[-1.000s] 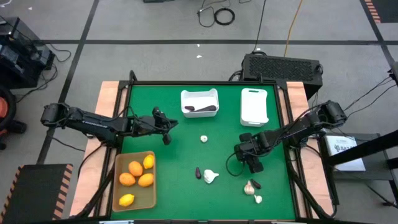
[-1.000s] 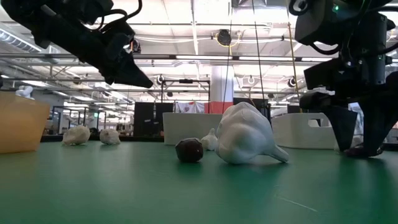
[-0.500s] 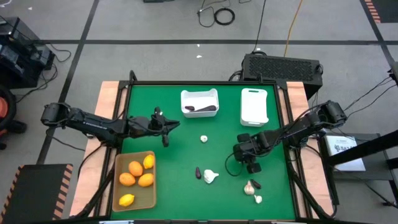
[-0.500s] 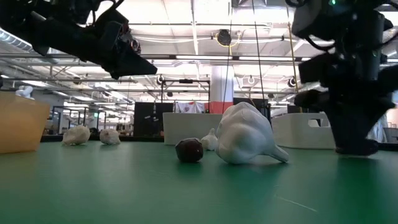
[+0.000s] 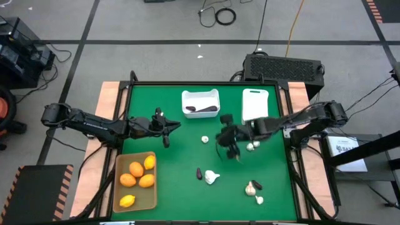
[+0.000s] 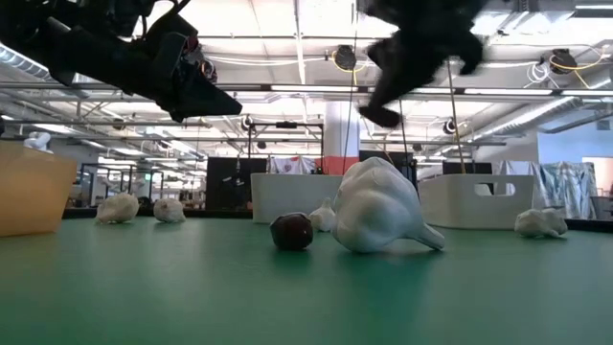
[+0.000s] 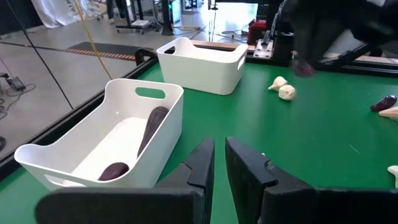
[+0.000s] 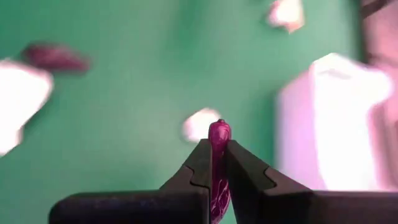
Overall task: Sort produce into baskets
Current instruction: Put the violet eggplant into the left white bin
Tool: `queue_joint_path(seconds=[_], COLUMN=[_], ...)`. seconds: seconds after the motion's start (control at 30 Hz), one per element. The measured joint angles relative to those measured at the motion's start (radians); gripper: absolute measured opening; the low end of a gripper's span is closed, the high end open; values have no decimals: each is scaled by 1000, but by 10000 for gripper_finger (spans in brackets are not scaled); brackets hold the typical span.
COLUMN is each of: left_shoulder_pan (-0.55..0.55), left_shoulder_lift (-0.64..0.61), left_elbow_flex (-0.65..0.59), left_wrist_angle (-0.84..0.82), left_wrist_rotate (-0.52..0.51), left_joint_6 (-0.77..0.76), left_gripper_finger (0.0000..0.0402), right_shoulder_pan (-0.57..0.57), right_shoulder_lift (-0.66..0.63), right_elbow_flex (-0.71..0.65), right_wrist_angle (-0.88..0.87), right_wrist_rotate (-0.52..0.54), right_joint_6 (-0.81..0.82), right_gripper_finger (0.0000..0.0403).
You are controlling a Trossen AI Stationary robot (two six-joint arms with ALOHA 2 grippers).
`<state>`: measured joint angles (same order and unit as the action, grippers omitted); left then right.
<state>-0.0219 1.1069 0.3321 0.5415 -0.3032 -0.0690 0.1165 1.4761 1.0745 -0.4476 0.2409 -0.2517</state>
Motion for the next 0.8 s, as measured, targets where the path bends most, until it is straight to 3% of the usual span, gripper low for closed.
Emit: queue_joint_path(seconds=[0.4, 0.8], left_shoulder_pan=[0, 1], left_shoulder_lift=[0, 0], left_elbow_flex=[0, 0], left_wrist_angle=[-3, -5], left_wrist_rotate=[1, 1], left_joint_6=[0, 4], left_gripper_finger=[47, 47], right_shoulder_pan=[-355, -467], right_shoulder_lift=[39, 173], right_elbow_flex=[37, 37], right_wrist_angle=[292, 486], right_wrist_rotate=[-10, -16], right_joint_6=[-75, -20], right_gripper_finger=[23, 46])
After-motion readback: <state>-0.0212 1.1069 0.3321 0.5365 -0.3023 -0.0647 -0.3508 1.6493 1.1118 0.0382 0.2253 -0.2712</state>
